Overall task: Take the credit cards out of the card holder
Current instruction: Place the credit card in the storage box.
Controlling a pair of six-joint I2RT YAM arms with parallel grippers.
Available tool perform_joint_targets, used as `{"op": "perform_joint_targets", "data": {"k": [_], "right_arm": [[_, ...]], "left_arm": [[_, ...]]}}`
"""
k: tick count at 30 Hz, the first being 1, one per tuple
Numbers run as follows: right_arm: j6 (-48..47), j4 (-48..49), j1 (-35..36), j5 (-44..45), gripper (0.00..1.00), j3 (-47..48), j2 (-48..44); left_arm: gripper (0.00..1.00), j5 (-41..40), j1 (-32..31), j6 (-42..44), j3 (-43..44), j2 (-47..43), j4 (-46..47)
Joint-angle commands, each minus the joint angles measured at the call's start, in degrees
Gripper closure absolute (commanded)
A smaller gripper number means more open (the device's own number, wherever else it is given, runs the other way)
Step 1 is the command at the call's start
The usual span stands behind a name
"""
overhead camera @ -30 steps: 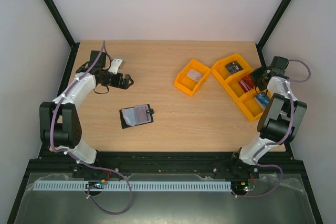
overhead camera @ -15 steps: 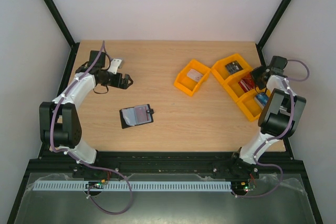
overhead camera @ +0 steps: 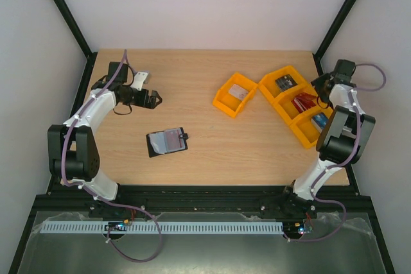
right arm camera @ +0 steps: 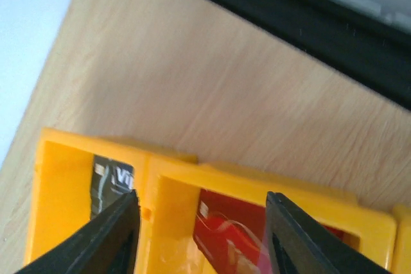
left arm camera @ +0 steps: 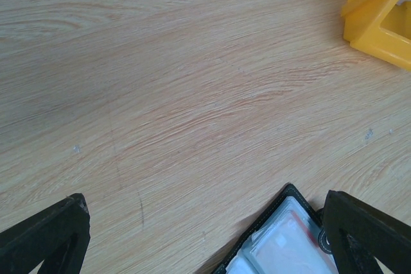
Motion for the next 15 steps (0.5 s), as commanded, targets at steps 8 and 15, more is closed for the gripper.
{"op": "perform_joint_targets", "data": {"k": [8, 15], "right_arm": [[-4.1, -7.7, 0.3, 8.9, 0.39, 11.0, -0.8], [-9.8, -12.1, 18.1, 13.1, 0.38, 13.8, -6.1]], "left_arm": [[0.01, 0.9, 1.0, 1.4, 1.7, -0.2, -2.6], [0.01, -0.2, 4.4, 6.3, 1.2, -2.0, -9.2]]}}
